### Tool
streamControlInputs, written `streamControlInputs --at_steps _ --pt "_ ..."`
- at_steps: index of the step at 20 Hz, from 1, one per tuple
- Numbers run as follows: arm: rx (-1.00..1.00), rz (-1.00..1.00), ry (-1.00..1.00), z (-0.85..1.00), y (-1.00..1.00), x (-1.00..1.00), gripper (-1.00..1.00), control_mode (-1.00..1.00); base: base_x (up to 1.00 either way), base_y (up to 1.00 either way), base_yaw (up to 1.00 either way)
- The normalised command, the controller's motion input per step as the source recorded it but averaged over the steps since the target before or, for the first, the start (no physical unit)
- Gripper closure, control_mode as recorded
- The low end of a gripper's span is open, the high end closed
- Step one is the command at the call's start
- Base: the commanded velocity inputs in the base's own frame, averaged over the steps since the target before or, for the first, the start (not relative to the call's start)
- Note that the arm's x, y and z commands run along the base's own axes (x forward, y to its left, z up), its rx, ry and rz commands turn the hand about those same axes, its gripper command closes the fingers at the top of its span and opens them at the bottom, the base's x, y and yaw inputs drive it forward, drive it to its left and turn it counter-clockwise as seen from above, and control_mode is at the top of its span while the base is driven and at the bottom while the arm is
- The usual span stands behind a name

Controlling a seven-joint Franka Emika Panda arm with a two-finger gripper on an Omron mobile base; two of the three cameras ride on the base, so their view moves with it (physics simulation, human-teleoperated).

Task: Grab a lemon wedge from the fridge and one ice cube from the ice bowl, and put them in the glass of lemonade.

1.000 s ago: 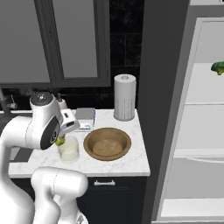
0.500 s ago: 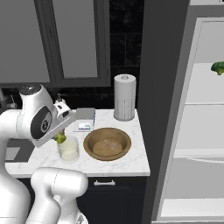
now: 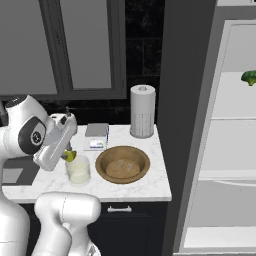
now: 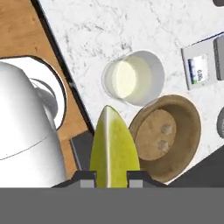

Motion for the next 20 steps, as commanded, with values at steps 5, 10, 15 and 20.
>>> streamControlInputs --at_steps 5,10,15,20 --pt "-0.38 0.47 0.02 0.0 0.0 0.0 1.0 -1.0 0.0 0.0 0.0" --pt "-0.39 0.45 0.09 0.0 0.0 0.0 1.0 -1.0 0.0 0.0 0.0" --pt "-0.4 0.39 0.19 0.0 0.03 0.01 1.0 -1.0 0.0 0.0 0.0" --pt "-0.38 0.33 0.25 0.0 0.3 0.03 1.0 -1.0 0.0 0.0 0.0"
